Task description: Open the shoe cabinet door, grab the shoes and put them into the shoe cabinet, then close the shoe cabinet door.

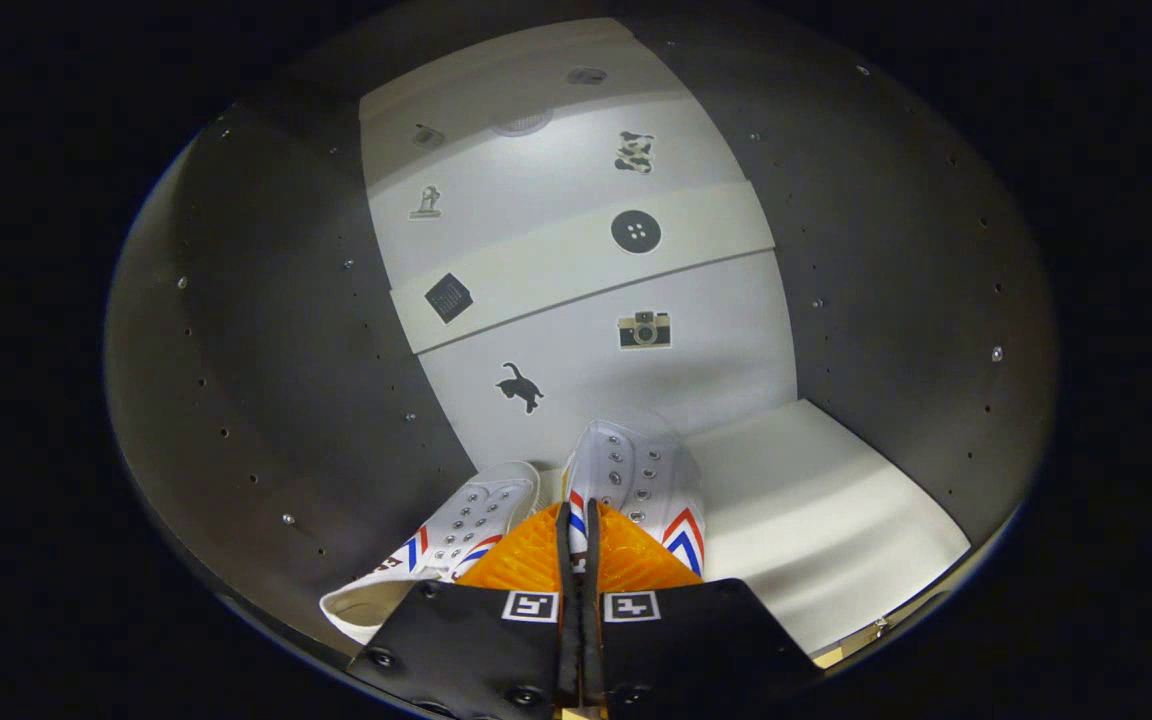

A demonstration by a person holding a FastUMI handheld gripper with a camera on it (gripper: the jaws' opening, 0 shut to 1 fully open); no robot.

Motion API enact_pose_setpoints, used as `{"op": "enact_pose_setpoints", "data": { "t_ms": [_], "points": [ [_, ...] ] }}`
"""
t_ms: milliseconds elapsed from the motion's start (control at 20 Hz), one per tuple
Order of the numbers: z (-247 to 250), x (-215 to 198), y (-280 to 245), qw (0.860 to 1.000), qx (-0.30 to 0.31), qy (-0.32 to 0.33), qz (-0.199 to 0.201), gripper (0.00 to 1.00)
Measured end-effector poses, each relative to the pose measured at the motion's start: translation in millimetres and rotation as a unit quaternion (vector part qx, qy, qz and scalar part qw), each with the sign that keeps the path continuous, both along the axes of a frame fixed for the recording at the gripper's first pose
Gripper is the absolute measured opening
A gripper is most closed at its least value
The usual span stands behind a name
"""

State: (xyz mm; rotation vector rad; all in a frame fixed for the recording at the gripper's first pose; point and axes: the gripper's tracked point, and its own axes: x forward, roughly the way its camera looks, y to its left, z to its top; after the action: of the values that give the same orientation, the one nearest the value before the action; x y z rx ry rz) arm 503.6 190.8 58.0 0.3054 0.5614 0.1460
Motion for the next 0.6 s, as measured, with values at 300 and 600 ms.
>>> {"op": "enact_pose_setpoints", "data": {
  "t_ms": [300,600],
  "points": [
    [53,-16,-2,0.998,-0.003,-0.061,0.0,0.39],
    [121,-92,7,0.989,-0.052,-0.136,0.03,0.98]
  ]
}}
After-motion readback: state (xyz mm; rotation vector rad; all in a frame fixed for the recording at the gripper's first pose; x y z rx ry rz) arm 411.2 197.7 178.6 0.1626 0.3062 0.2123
